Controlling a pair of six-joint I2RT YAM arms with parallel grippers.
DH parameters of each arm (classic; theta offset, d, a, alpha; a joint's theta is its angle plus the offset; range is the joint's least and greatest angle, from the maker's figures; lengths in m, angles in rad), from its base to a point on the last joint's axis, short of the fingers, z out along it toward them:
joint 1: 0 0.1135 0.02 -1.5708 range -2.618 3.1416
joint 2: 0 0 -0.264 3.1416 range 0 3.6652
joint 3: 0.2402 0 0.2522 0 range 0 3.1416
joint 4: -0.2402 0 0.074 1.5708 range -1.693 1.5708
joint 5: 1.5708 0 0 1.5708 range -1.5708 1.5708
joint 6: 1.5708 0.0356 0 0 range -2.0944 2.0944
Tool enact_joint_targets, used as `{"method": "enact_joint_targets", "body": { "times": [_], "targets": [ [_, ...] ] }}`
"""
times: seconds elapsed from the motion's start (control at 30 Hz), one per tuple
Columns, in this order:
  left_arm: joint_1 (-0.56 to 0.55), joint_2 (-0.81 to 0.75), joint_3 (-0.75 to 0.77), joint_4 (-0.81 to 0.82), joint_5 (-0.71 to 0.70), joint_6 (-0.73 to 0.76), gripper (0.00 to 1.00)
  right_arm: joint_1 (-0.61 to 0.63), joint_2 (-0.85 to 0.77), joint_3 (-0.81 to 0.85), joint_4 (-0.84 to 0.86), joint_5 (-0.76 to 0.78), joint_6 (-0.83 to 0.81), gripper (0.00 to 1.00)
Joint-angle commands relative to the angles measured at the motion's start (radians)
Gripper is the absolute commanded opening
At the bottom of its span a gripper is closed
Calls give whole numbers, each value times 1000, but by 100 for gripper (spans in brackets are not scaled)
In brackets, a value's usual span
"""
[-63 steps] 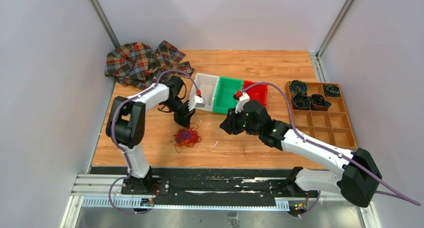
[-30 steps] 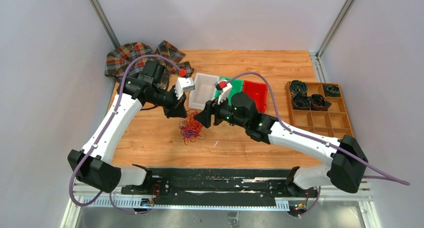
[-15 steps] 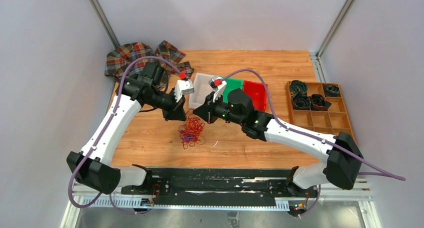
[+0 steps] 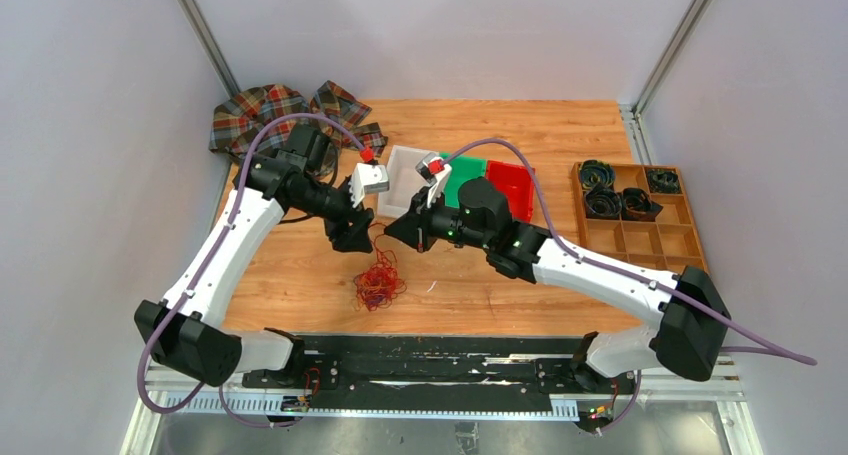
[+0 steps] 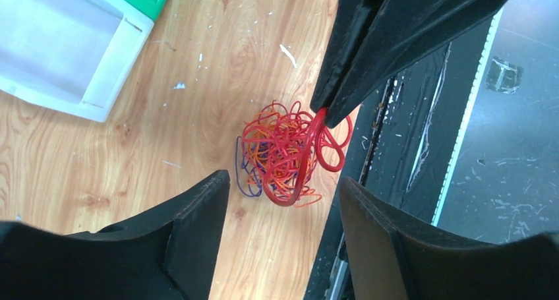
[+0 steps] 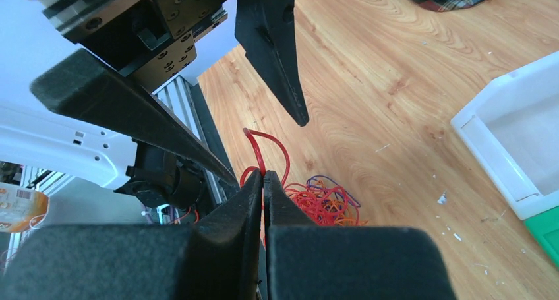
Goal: Untangle the cables
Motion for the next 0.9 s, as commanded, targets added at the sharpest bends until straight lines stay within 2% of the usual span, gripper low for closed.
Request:
{"method": "enact_joint_targets", "body": {
  "times": [0.0, 0.17, 0.27, 0.43, 0.6, 0.73, 0.87],
  "targets": [
    [-6, -24, 8, -10, 78, 32, 65, 15, 11, 34, 7, -37, 30, 0],
    [-7, -37, -34, -8, 167, 16, 66, 7, 2, 70, 13, -45, 39, 0],
    [-7, -55, 6, -18, 151, 6, 63, 3, -1, 102, -17, -61, 28, 1],
    [-6, -112, 123, -68, 44, 111, 48, -2, -10, 122, -50, -81, 15, 1],
    [-6, -152, 162, -70, 5, 151, 31, -4, -9, 128, -59, -105, 10, 1],
    [-8, -151, 136, -70, 15, 158, 29, -6, -5, 140, -65, -137, 9, 1],
    [-9, -137, 105, -69, 44, 153, 39, -6, 8, 165, -82, -165, 13, 1]
  ]
}}
